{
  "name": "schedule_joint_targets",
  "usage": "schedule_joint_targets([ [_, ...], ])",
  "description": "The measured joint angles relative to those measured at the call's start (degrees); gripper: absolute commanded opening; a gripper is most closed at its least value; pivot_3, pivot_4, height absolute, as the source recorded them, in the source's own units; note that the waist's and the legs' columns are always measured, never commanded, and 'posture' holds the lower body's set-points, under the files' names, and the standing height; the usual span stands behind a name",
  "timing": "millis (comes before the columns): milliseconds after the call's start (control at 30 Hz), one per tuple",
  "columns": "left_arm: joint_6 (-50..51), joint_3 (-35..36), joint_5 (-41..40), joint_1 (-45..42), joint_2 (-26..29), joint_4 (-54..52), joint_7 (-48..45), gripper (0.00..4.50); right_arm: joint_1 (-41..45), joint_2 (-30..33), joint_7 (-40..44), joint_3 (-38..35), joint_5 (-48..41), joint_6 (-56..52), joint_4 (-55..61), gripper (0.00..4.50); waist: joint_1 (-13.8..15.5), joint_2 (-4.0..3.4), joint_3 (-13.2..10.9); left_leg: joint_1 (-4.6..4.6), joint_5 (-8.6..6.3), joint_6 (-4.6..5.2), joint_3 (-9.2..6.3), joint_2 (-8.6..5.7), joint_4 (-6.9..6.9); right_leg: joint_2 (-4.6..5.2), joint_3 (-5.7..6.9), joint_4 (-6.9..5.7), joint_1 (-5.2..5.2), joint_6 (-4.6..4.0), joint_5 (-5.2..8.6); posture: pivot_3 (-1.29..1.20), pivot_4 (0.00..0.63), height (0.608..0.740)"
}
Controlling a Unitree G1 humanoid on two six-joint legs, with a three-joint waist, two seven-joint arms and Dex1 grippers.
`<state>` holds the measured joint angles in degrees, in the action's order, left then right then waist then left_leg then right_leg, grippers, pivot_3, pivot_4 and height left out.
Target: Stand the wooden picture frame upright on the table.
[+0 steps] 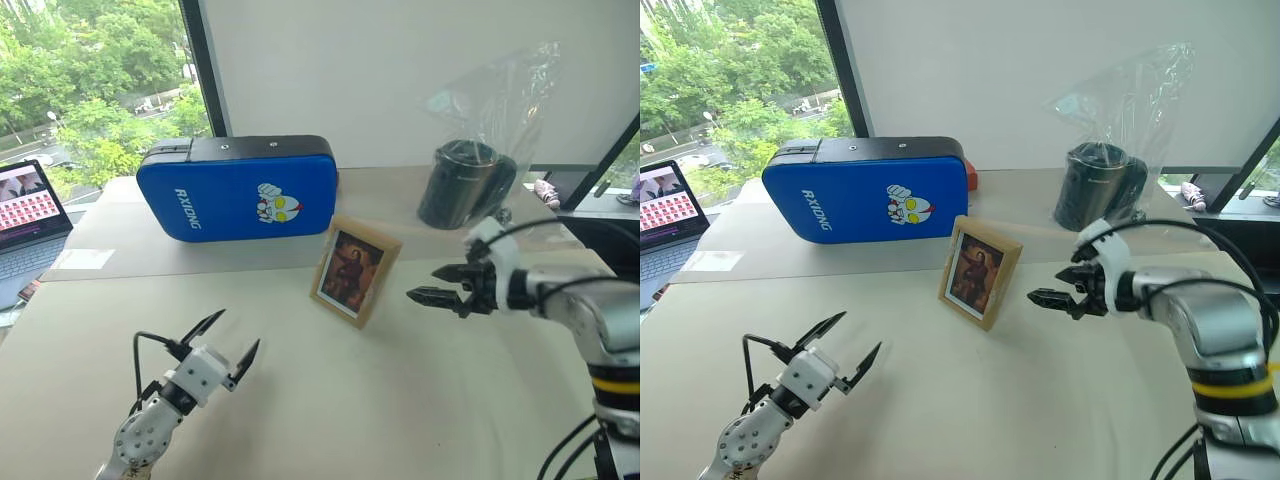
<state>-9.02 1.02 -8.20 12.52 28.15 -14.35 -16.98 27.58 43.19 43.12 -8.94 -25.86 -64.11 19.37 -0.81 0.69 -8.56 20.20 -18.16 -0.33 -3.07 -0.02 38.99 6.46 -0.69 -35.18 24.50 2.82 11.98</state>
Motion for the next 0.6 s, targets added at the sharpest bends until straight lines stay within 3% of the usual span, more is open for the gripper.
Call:
schedule_joint_targets([
  [100,14.26,2.33,-8.48,-0.29,-3.38,-7.57,2.75,4.36,-7.43,-8.71,-11.96,-2.83,4.02,1.52,9.24,4.45,-0.02,0.0,0.0,-0.14,0.03,-0.05,-0.01,-0.01,0.06,-0.02,-0.05,0.04,-0.06,-0.01,0.01,0.0,0.15,0.74],
  [267,24.85,3.94,-11.1,-3.81,-9.33,-9.94,8.93,4.36,-20.16,-27.56,-34.28,1.41,16.8,15.09,13.01,4.45,0.11,0.0,0.03,-0.4,0.12,-0.2,-0.03,-0.04,0.06,-0.04,-0.1,-0.05,-0.23,-0.06,0.01,0.0,0.15,0.74],
  [333,27.2,4.57,-11.02,-4.95,-10.68,-9.7,10.5,4.36,-26.19,-30.83,-38.65,5.75,21.3,23.11,12.3,4.45,0.0,0.0,0.03,-0.37,0.16,-0.28,0.03,-0.07,0.06,-0.02,-0.17,-0.02,-0.18,-0.05,0.01,0.0,0.15,0.74],
  [600,28.86,5.16,-9.24,-7.52,-12.01,-8.62,11.25,4.36,-28.52,-34.15,-40.87,7.93,24.54,36.17,8.68,4.45,-0.24,0.0,0.03,-0.54,0.16,-0.28,0.03,-0.05,-0.06,-0.08,-0.21,0.04,-0.26,-0.11,0.03,0.0,0.15,0.74],
])
